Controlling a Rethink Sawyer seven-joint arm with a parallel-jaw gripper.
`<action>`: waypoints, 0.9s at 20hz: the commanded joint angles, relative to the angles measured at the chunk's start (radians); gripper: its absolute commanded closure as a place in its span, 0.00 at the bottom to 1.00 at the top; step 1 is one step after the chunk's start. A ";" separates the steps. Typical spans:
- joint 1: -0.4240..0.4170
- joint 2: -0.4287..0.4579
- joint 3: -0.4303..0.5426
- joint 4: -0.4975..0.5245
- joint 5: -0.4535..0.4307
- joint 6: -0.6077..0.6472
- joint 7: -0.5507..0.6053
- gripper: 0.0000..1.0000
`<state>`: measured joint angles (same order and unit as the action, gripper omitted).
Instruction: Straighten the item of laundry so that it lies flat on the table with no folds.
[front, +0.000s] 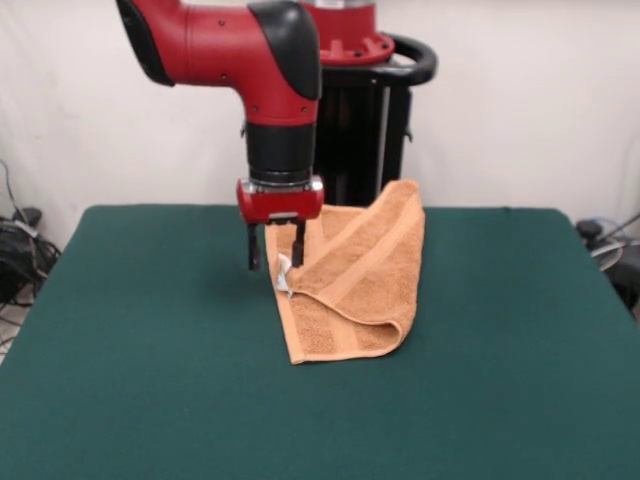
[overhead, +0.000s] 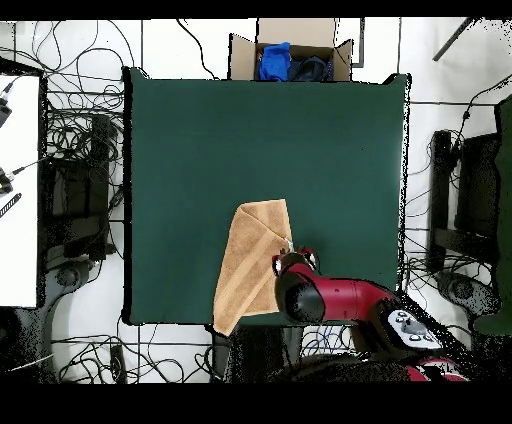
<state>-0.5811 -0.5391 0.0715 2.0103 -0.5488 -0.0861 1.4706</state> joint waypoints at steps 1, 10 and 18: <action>-0.017 0.017 0.089 -0.117 -0.037 0.125 0.030 0.00; 0.011 0.034 0.064 -0.118 -0.038 0.094 0.063 0.00; 0.036 0.058 0.047 -0.119 -0.032 0.062 0.084 0.00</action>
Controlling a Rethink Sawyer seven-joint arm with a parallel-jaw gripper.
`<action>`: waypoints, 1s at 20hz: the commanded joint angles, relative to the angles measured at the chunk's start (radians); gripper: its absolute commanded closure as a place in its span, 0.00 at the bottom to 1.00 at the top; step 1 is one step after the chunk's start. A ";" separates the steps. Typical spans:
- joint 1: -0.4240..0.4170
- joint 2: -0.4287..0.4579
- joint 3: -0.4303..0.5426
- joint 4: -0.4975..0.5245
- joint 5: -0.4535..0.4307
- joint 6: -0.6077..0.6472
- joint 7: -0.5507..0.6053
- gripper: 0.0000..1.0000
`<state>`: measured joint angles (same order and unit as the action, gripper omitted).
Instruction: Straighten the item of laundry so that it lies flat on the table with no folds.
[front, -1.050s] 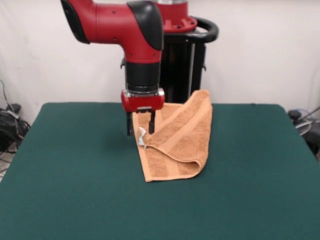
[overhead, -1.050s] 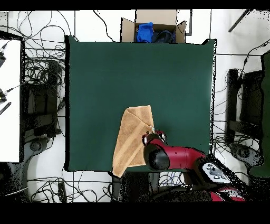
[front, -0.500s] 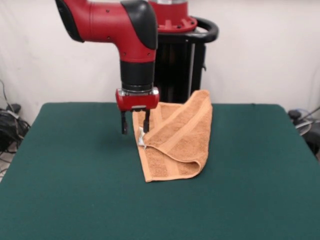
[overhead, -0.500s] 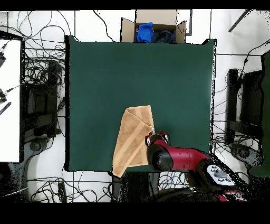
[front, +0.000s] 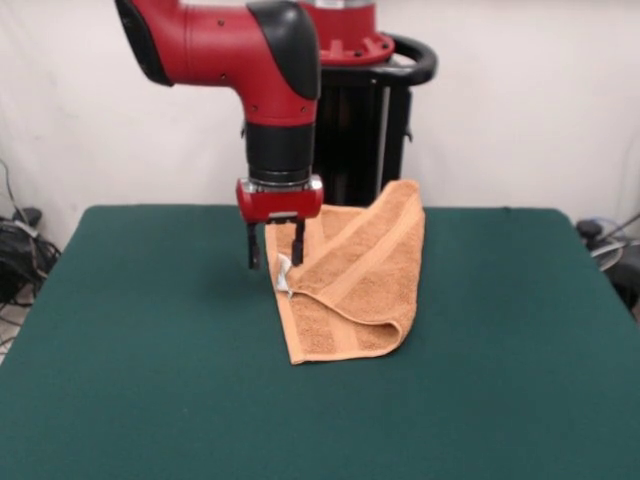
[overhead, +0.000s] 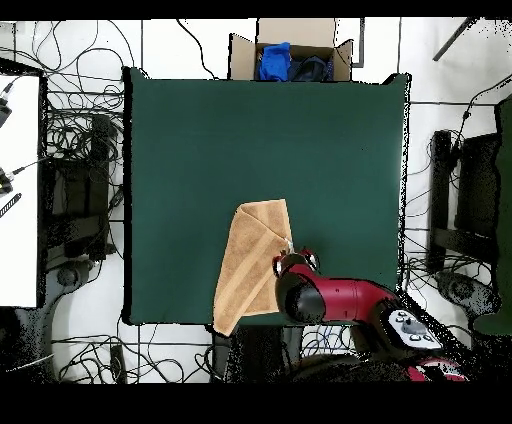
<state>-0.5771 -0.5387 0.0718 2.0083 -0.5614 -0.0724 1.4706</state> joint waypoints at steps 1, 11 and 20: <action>0.029 0.064 0.049 -0.120 -0.021 0.047 0.083 0.00; 0.019 0.090 0.053 -0.136 -0.029 0.036 0.078 0.00; 0.016 0.138 0.047 -0.171 -0.043 0.006 0.081 0.00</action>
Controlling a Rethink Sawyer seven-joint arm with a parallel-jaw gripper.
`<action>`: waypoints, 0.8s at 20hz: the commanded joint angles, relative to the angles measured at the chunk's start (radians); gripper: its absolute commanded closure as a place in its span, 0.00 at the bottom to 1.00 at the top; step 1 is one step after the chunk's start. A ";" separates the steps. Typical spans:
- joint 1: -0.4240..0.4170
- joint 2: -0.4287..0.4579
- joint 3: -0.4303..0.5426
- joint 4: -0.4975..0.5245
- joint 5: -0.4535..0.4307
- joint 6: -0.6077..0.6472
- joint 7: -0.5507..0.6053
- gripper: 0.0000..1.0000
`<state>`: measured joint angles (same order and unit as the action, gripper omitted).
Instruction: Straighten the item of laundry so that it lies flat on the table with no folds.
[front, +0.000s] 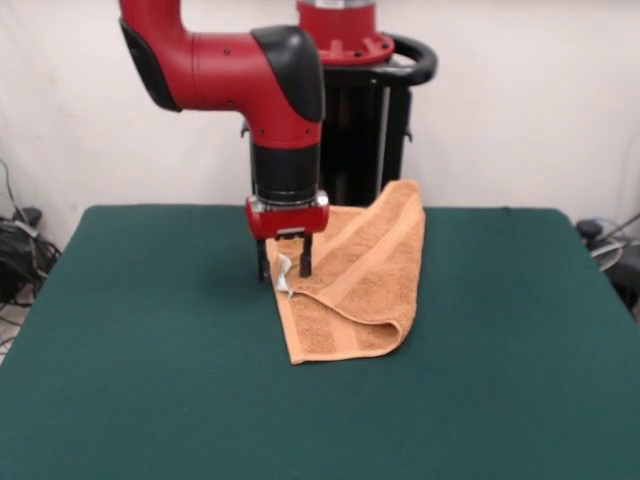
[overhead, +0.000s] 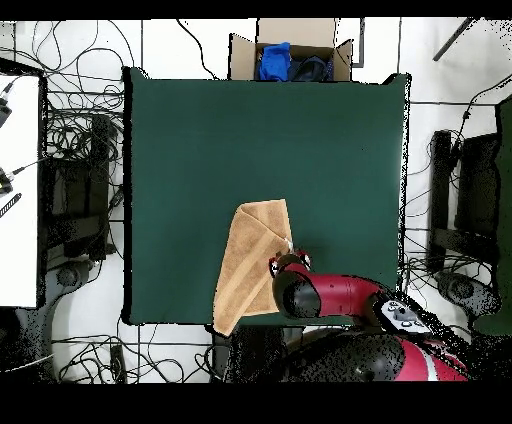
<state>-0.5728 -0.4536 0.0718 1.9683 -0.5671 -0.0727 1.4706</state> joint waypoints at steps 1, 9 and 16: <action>0.012 0.054 0.045 -0.131 -0.038 0.005 0.082 0.00; 0.009 0.049 0.045 -0.126 -0.045 0.002 0.082 0.00; -0.038 0.045 0.095 -0.118 -0.071 0.003 0.070 1.00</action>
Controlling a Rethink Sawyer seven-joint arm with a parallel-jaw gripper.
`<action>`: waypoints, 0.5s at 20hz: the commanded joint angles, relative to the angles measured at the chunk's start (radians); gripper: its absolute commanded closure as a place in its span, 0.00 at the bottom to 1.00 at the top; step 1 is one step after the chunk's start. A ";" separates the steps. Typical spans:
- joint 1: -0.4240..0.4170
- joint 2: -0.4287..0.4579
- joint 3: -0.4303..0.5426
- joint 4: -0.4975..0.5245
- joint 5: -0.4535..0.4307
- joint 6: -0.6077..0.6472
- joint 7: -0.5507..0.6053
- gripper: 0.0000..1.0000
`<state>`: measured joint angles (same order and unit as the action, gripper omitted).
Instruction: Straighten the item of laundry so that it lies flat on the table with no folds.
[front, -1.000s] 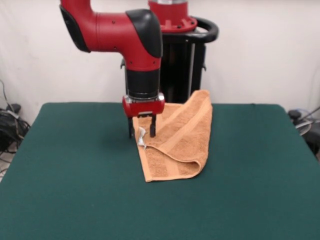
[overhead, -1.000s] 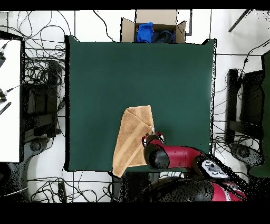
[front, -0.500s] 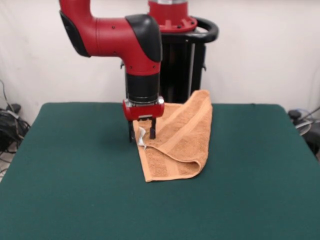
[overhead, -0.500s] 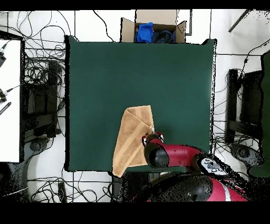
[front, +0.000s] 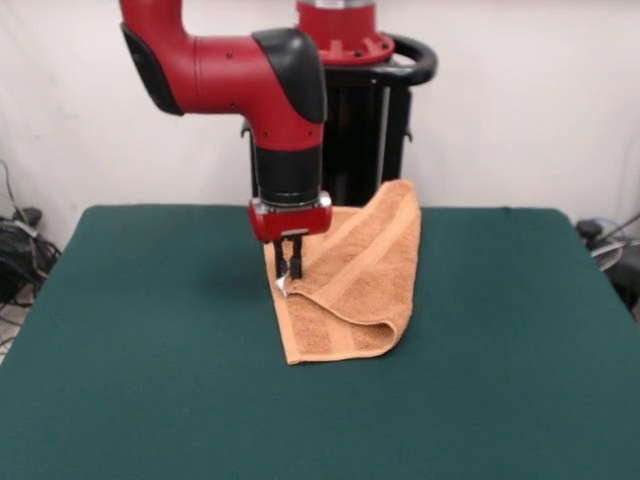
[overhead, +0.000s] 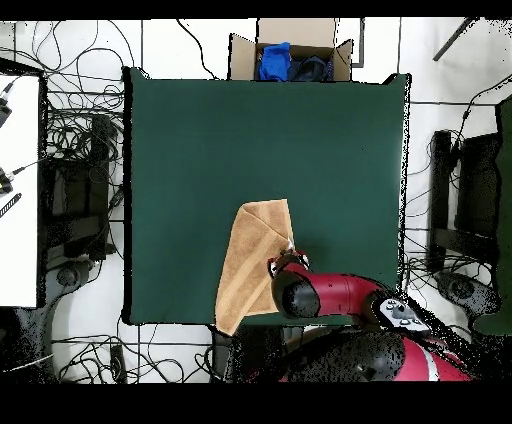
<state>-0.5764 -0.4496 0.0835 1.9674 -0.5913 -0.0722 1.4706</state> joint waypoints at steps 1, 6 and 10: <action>-0.034 0.040 0.085 -0.118 -0.054 0.004 0.068 1.00; 0.002 0.041 0.039 -0.117 -0.037 0.005 0.099 1.00; 0.012 0.046 0.032 -0.124 -0.031 0.003 0.104 1.00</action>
<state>-0.5804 -0.4507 0.0873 1.9669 -0.6090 -0.0727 1.4706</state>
